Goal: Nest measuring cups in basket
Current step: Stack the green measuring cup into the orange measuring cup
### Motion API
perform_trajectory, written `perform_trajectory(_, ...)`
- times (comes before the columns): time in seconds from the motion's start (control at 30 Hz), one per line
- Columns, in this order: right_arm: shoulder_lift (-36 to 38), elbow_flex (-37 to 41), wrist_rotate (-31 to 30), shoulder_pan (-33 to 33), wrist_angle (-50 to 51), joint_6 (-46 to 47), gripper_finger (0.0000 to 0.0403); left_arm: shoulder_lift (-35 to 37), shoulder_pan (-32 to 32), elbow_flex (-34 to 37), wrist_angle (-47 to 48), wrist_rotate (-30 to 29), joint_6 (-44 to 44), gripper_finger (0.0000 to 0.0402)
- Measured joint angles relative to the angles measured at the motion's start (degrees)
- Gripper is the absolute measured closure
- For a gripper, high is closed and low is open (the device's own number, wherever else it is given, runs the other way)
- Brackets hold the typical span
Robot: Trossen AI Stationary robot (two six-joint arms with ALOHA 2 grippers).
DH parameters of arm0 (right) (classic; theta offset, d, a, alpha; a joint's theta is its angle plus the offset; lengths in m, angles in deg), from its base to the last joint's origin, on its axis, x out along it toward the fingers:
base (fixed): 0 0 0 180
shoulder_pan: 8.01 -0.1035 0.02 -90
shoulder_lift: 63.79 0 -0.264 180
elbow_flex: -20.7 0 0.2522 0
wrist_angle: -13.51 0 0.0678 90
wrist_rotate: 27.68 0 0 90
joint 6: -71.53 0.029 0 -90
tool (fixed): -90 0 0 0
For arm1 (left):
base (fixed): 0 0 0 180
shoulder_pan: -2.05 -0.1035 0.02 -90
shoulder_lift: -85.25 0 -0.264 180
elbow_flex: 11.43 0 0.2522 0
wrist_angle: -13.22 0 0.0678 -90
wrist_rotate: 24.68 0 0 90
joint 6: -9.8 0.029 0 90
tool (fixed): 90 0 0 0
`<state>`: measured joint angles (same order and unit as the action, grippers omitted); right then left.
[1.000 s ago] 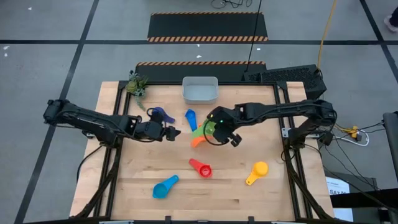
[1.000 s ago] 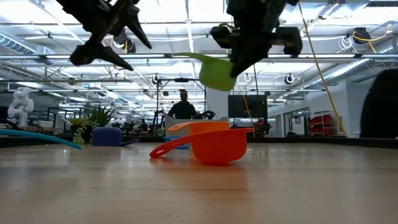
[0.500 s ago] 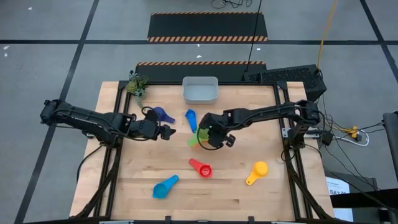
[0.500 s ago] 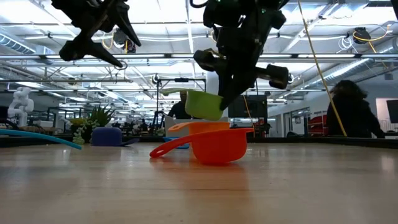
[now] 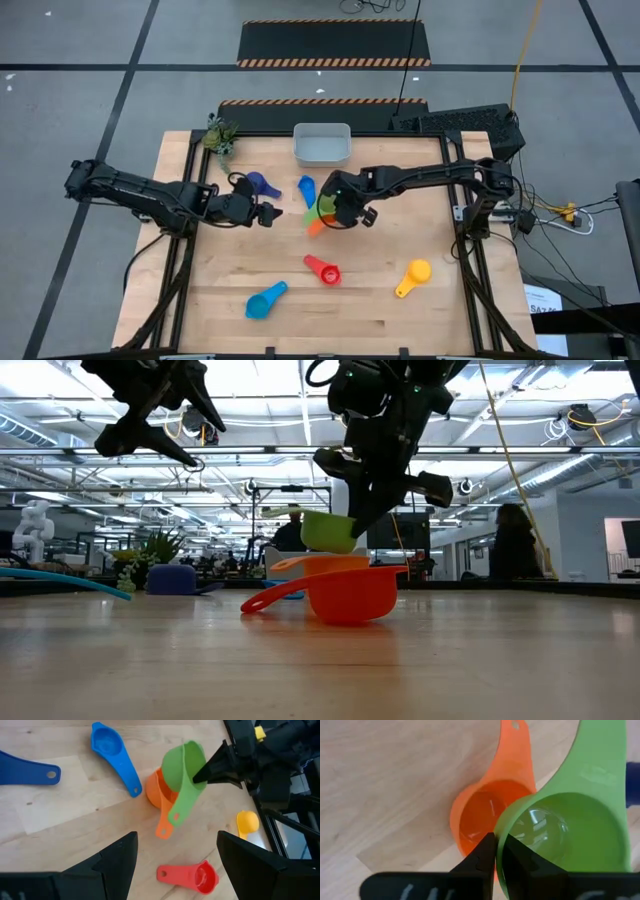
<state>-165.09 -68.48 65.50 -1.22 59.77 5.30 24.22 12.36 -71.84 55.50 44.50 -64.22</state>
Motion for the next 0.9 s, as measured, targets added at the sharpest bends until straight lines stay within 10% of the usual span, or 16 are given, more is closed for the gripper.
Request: perform_trajectory(0.9,0.0,4.4,6.0,-0.1,-1.3,3.7,0.0353,0.0,0.0,0.0,0.0,-0.1,1.1,0.0126)
